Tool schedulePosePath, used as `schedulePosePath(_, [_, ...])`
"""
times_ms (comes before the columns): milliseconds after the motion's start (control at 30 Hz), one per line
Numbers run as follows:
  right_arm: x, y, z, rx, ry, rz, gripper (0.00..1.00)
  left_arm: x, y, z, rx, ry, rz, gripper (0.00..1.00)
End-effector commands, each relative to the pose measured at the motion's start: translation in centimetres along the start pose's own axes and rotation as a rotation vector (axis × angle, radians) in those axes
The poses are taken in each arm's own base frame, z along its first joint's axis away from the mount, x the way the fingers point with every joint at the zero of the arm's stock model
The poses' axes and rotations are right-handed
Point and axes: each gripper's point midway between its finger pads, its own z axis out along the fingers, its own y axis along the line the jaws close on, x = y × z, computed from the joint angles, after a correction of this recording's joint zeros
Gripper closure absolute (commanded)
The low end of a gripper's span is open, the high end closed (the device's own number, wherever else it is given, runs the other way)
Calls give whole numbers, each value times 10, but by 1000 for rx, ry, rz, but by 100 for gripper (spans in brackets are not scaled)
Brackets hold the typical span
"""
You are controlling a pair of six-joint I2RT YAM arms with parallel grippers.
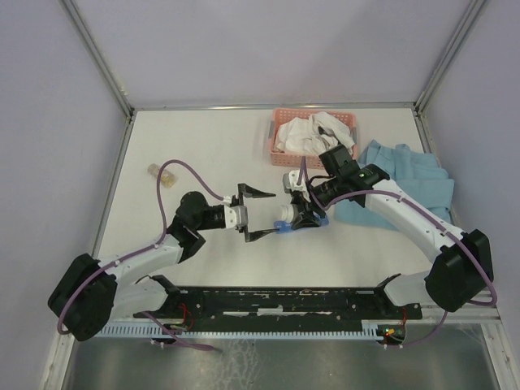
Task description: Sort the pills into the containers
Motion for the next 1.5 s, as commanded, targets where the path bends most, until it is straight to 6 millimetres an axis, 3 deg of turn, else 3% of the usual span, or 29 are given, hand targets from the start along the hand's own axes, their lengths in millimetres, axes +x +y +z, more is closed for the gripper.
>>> schedulePosePath(0, [-14,4,-5,0,-54,-45,99,1,-5,6,94,11,54,6])
schedulePosePath(300, [-16,4,-4,-5,-68,-36,99,-3,2,10,75,8,50,11])
schedulePosePath(1133, [-15,4,-2,-14,-66,-21,99,-8,-3,22,115,-17,-47,40])
schedulePosePath(1467, [-13,4,0,-19,-64,-14,99,-9,-3,24,97,-13,-64,35])
